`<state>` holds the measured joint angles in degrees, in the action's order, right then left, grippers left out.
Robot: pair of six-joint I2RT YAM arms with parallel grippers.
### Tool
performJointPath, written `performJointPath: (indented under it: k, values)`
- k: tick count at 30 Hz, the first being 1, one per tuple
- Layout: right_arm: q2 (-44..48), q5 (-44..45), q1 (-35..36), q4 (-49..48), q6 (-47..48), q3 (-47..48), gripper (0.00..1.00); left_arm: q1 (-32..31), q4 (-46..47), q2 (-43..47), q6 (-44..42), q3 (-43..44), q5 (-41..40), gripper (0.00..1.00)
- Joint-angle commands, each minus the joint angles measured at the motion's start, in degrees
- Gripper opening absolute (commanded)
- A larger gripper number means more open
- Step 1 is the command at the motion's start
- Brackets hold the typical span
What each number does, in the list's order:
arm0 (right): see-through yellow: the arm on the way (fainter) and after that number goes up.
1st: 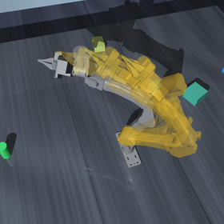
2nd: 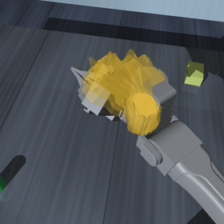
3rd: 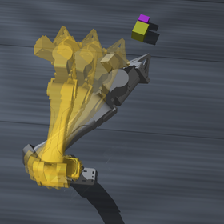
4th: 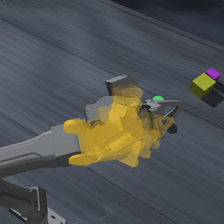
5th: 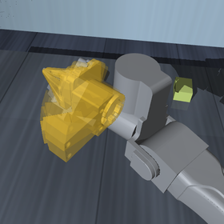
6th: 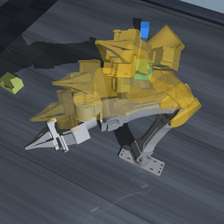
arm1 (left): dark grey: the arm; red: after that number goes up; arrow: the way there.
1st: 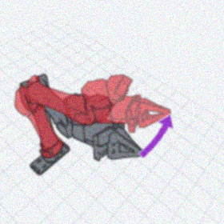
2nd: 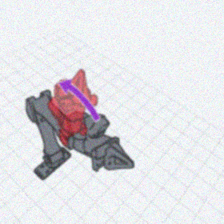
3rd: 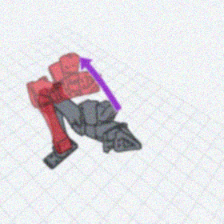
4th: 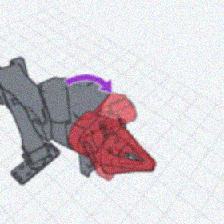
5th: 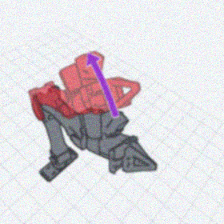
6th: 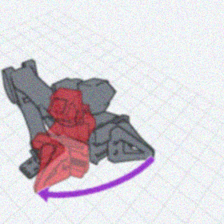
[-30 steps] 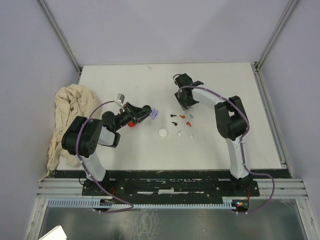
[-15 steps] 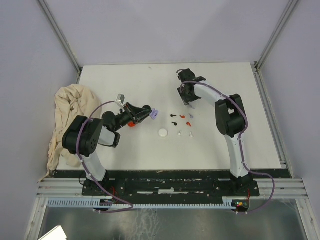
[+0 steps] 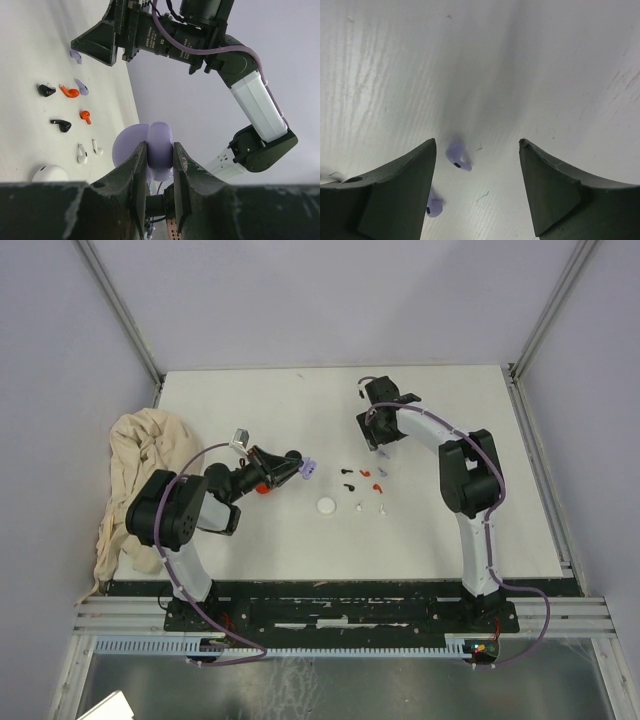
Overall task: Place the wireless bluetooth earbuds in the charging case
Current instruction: Pick up the earbud from the center of the board.
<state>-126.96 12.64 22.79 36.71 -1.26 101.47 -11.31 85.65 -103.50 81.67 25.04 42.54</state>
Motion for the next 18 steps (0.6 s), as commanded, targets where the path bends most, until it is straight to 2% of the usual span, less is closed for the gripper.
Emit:
performJointPath:
  k: [1, 7, 18]
  values:
    - [4.95, -5.72, 0.22, -2.53, -0.85, -1.36, 0.75, 0.36, 5.51, -0.47, 2.00, -0.07, 0.61, 0.03]
    - [4.00, -6.29, 0.23, -1.07, -0.62, -1.32, 0.72, 0.40, 5.65, -0.60, 2.09, -0.04, 0.70, 0.03]
    - [2.12, -7.46, -0.09, 0.39, 0.55, -1.05, 0.60, 0.43, 5.80, -0.73, 2.35, 0.14, 0.79, 0.03]
